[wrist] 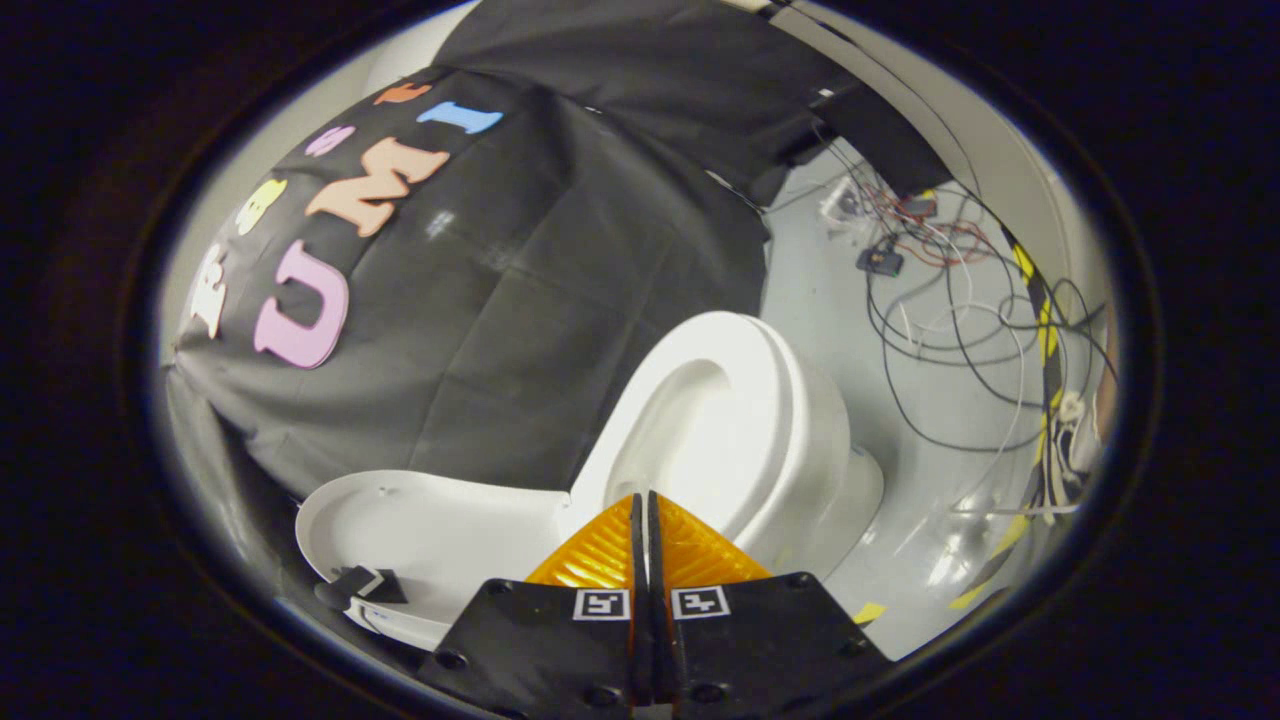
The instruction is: Open the toilet lid.
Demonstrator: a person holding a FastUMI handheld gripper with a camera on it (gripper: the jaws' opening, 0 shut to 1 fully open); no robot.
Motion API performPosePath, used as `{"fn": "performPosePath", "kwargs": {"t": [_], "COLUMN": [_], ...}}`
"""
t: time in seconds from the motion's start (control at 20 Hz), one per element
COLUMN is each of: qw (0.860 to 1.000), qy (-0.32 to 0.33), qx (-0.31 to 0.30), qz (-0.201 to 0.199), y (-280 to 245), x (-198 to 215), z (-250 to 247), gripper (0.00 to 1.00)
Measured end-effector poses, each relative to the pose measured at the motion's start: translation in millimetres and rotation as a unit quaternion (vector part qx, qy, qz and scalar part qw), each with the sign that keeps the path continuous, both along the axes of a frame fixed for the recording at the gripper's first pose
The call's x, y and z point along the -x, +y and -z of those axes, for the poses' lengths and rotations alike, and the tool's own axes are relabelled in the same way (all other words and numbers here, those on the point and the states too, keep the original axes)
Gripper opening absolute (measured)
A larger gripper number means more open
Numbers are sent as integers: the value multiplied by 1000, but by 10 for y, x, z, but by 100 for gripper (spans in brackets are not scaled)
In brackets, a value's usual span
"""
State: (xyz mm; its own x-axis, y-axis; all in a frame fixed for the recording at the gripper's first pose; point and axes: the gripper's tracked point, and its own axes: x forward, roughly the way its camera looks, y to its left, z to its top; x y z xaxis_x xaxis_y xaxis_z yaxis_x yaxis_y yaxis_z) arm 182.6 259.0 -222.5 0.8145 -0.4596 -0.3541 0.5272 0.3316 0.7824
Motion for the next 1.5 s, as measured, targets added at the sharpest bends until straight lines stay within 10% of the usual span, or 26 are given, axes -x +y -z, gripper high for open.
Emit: {"fn": "performPosePath", "kwargs": {"t": [0.8, 1.5], "qw": [944, 823], "qy": [-39, -30], "qx": [287, 455], "qz": [-156, -339], "y": [482, 2030], "x": [-807, -1660], "z": [-2066, -2503], "gripper": [1, 1]}}
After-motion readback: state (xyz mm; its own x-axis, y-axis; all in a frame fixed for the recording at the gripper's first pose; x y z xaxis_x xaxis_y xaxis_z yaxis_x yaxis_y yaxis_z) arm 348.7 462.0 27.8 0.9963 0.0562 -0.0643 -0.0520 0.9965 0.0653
